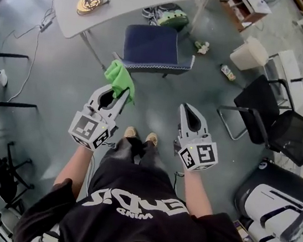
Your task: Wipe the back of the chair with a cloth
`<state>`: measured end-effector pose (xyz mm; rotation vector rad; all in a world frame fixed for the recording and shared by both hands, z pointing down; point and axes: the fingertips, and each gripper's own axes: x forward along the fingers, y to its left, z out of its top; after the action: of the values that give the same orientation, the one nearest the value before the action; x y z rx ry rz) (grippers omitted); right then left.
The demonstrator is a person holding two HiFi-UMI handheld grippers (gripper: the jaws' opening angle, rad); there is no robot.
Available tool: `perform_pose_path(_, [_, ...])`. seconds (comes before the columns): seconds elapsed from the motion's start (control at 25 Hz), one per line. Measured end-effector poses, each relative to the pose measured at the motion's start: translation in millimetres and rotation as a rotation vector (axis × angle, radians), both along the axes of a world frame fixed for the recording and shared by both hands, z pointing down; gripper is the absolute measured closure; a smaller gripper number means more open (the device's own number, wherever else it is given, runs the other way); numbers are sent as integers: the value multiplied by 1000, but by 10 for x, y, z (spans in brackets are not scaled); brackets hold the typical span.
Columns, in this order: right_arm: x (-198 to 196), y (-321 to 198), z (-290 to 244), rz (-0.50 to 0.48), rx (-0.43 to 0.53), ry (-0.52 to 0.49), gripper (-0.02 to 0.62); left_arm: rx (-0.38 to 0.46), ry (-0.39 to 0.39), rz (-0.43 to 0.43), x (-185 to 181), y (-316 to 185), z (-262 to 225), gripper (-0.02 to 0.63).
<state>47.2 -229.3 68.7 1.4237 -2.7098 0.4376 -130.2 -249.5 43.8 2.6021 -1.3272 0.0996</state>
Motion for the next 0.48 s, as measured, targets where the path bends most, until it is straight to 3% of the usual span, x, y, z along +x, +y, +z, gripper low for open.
perform_pose_path(0.48, [153, 283, -50, 27, 56, 2, 598, 100, 3, 79, 282, 403, -73, 541])
